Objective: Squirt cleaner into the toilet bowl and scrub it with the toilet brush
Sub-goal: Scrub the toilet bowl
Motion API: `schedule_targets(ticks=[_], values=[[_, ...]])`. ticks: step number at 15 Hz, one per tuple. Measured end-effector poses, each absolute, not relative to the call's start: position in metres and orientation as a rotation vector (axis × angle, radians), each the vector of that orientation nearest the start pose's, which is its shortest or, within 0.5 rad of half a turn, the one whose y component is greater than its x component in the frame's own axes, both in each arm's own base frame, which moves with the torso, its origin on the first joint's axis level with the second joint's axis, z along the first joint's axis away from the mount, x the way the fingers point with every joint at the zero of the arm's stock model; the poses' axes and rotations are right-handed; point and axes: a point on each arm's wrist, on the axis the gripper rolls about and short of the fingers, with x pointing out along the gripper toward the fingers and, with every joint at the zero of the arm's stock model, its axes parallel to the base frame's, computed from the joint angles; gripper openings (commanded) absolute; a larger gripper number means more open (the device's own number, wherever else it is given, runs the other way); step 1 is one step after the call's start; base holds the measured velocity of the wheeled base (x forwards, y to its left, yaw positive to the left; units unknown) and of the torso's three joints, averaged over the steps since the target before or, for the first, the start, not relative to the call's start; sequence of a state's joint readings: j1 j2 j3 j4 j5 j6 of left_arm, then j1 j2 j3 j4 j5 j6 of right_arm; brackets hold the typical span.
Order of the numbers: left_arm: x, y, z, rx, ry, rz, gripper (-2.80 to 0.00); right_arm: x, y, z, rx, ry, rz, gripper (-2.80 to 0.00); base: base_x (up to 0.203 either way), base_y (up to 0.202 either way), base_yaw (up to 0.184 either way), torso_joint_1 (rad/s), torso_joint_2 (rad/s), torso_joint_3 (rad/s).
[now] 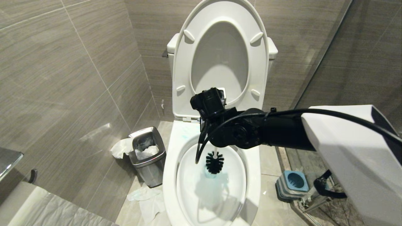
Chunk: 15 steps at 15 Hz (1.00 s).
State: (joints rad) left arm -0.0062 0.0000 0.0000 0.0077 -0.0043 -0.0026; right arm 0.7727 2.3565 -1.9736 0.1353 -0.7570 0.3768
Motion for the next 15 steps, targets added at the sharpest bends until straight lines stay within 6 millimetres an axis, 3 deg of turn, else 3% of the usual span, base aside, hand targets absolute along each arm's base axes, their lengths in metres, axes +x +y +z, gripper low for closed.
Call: schedule_targets(ticks=[7,10,12,15], values=[[-0.023,0.000,0.075,-0.003,0.008,-0.010,-2.80,0.385,0.350,0.087,-0.003,0.363,-0.068,-2.80,0.000,0.000,0.000,0.000,0.00,0.000],[-0.023,0.000,0.075,-0.003,0.008,-0.011,-2.80,0.385,0.353,0.068,-0.032,0.382,-0.085,-2.80,0.000,0.000,0.000,0.000,0.00,0.000],[-0.023,0.000,0.075,-0.003,0.008,-0.011,-2.80,0.380,0.355,0.072,-0.040,0.371,-0.107,-2.80,0.000,0.000,0.000,0.000,0.00,0.000],[-0.023,0.000,0.075,-0.003,0.008,-0.010,-2.80,0.357,0.359,0.114,-0.020,0.327,-0.089,-2.80,0.000,0.000,0.000,0.000,0.00,0.000]])
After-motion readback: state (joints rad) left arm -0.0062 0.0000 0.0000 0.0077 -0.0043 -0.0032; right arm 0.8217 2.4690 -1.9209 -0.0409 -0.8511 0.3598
